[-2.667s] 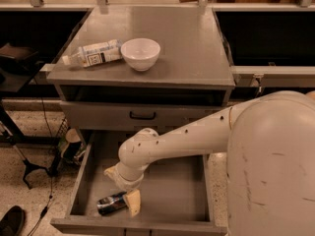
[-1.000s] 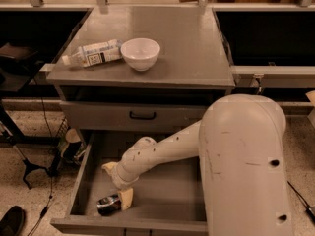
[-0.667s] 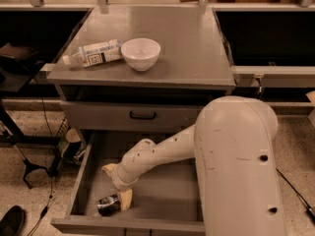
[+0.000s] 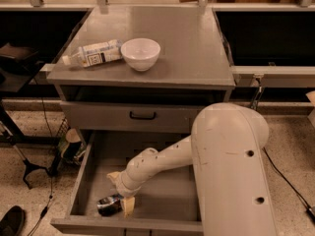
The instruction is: Pick redbull can from middle drawer and place on counter
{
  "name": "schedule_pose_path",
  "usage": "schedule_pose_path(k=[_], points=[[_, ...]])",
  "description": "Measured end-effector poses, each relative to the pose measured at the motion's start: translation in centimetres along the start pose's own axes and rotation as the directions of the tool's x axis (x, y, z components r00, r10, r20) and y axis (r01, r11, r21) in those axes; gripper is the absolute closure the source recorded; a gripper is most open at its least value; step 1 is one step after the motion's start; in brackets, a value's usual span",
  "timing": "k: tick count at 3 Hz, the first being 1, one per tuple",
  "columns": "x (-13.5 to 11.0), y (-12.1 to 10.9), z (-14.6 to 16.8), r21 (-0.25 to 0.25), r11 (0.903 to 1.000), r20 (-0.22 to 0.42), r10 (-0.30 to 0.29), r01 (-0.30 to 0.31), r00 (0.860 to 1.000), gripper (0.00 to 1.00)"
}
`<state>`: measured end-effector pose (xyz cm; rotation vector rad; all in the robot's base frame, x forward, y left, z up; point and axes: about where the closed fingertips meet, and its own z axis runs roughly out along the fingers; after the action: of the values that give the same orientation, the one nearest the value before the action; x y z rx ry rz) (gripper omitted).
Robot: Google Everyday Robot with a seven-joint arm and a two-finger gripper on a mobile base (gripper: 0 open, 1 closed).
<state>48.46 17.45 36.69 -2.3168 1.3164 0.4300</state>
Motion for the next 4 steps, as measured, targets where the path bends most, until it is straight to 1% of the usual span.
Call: schedule_pose_path(k=[1,2,3,4], points=[[0.4,1.3,1.0,0.000,0.9994,0.013,0.034,-0.034,0.999,0.21],[0.9,2.0,0.2,0.023,0.9974,0.004,0.068,-0.068,0.998,0.43],[1.2,2.1,-2.3,0.051,0.9929,-0.021,0.108,-0.107,0.994,0.66],[1.1,1.9,-5.9,0.078,0.9865,-0.046,0.147,-0.144,0.988,0.90]])
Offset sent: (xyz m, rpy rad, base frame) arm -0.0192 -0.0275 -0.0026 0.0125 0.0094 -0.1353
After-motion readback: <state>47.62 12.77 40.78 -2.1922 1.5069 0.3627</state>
